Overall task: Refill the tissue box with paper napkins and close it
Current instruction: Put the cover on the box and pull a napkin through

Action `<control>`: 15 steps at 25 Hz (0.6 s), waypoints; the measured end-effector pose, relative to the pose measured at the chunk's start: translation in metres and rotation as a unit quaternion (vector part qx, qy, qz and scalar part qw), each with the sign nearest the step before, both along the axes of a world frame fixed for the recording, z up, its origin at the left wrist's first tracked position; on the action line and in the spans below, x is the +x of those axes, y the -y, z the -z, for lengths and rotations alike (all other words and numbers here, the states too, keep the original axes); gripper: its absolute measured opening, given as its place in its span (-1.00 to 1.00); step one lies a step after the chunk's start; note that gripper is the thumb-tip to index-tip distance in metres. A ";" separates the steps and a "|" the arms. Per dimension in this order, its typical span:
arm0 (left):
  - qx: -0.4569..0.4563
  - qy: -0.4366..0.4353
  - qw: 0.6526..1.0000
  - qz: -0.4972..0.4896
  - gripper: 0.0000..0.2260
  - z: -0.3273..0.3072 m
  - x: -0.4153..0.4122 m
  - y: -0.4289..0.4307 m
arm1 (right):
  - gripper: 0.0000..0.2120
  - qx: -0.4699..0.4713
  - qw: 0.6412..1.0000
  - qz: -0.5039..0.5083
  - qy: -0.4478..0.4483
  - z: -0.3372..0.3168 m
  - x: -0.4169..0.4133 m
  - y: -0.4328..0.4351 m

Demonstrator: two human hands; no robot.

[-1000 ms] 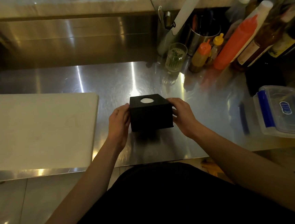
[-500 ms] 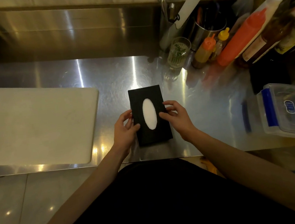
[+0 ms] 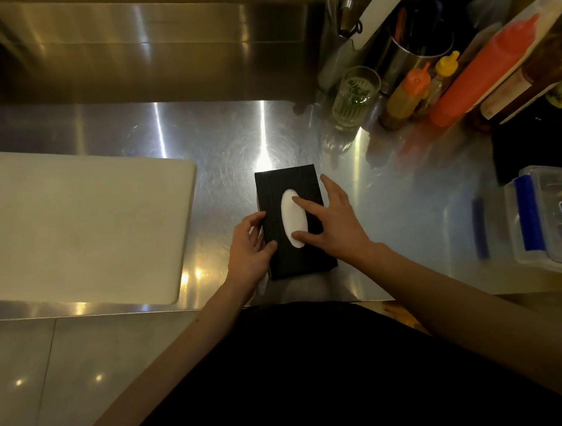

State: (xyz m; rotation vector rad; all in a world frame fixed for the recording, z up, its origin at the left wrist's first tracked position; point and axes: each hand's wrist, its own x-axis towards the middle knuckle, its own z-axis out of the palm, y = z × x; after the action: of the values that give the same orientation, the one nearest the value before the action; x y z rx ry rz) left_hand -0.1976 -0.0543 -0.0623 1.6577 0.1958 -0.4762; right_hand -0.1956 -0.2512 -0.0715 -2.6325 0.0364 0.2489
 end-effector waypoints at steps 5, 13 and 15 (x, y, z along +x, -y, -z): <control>-0.011 0.008 1.000 0.004 -0.49 0.003 0.000 -0.001 | -0.30 -0.095 0.991 -0.089 0.029 -0.005 0.013 0.003; 0.001 0.018 1.000 0.015 -0.49 0.005 0.001 -0.003 | -0.72 -0.133 0.983 -0.116 0.047 -0.011 0.030 -0.009; 0.000 0.017 1.000 0.016 -0.49 0.005 0.002 -0.004 | -0.74 -0.151 0.980 -0.125 0.040 -0.012 0.032 -0.013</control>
State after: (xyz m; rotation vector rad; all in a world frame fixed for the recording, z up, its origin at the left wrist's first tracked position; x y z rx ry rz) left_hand -0.1958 -0.0501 -0.0674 1.6693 0.1435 -0.4727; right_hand -0.1633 -0.2387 -0.0598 -2.9467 -0.3101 0.2388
